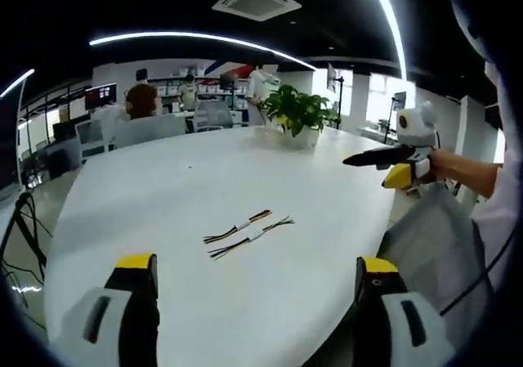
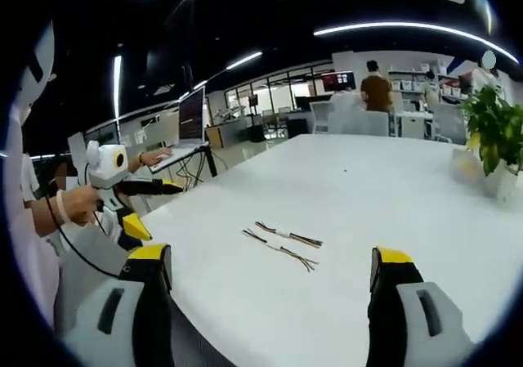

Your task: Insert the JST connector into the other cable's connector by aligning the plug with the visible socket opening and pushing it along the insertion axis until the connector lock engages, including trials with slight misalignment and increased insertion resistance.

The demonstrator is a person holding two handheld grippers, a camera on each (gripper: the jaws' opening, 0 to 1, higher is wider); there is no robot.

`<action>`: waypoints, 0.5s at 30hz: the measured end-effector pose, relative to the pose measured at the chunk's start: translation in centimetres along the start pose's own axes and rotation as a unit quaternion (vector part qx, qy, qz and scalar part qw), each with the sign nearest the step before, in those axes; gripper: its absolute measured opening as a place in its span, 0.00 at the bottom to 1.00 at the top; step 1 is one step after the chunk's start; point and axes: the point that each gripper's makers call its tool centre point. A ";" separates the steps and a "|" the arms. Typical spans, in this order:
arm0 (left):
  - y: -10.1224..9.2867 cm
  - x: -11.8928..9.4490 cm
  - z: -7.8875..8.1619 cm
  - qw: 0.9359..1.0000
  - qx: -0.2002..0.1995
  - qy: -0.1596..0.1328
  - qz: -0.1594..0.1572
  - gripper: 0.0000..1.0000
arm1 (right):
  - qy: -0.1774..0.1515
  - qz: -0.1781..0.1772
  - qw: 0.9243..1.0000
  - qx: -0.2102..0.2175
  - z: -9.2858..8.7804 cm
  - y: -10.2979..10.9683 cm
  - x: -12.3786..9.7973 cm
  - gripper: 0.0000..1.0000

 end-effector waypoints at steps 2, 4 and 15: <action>-0.2 0.1 -0.2 1.000 -0.003 0.002 -0.001 0.99 | 0.000 0.001 1.000 0.003 -0.1 0.0 0.0 1.00; -0.2 0.1 -0.3 1.000 -0.004 0.003 0.000 0.99 | 0.003 0.002 1.000 0.002 -0.3 0.0 0.0 1.00; 0.5 -0.2 0.1 0.999 0.028 0.001 0.026 0.96 | 0.002 -0.001 1.000 0.013 -0.6 0.0 0.0 1.00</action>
Point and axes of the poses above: the point that each gripper's makers call its tool centre point, and the gripper's own axes: x roughly forward along the fingers, y roughly to its left, z roughly out of its top, and after that the axes turned 8 degrees about -z, right-handed
